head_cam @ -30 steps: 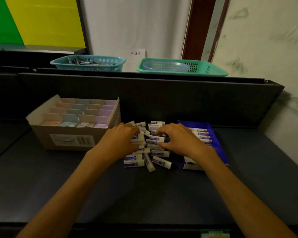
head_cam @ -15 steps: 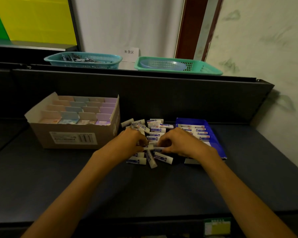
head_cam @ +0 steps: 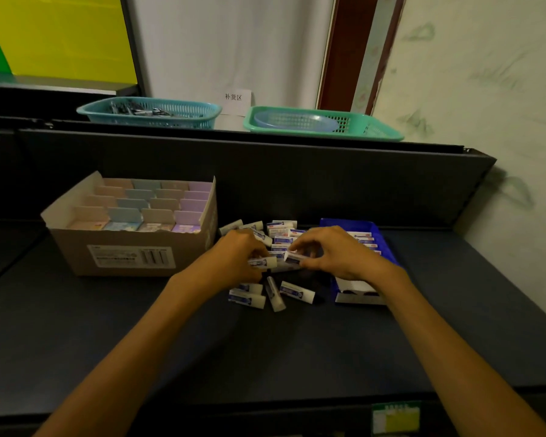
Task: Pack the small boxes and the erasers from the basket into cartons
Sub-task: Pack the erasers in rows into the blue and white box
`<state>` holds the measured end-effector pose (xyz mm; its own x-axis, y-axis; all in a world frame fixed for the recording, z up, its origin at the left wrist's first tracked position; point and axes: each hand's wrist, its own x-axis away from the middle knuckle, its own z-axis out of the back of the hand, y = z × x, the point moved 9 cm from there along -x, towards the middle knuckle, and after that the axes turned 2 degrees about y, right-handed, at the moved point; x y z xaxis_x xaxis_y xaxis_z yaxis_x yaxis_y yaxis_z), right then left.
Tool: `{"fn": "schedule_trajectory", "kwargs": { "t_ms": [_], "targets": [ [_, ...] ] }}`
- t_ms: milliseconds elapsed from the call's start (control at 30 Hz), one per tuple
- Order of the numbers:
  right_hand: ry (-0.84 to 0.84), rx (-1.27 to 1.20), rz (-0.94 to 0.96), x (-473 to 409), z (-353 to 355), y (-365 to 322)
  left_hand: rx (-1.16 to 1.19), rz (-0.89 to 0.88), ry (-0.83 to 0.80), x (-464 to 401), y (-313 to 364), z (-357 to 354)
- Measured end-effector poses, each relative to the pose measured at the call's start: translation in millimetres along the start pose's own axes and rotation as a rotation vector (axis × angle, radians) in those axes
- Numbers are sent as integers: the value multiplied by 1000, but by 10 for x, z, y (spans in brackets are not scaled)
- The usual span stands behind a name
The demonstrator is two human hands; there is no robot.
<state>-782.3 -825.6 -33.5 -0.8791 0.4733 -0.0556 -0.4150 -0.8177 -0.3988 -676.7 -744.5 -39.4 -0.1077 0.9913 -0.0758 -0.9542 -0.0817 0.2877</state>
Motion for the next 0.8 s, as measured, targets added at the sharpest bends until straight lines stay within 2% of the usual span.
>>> {"fn": "schedule_trajectory", "kwargs": {
  "t_ms": [200,400,633,800],
  "targets": [
    [121,-128,-4,118,288,168,156,4,148,-114,30,121],
    [219,-332,-83,339,512,555,360,-32,282,-243,333,265],
    [237,-497,-180,563,619,970,386,-54,235,-537,655,123],
    [220,-450,-180,650,670,1163,349,-73,208,-718,840,2]
  ]
}}
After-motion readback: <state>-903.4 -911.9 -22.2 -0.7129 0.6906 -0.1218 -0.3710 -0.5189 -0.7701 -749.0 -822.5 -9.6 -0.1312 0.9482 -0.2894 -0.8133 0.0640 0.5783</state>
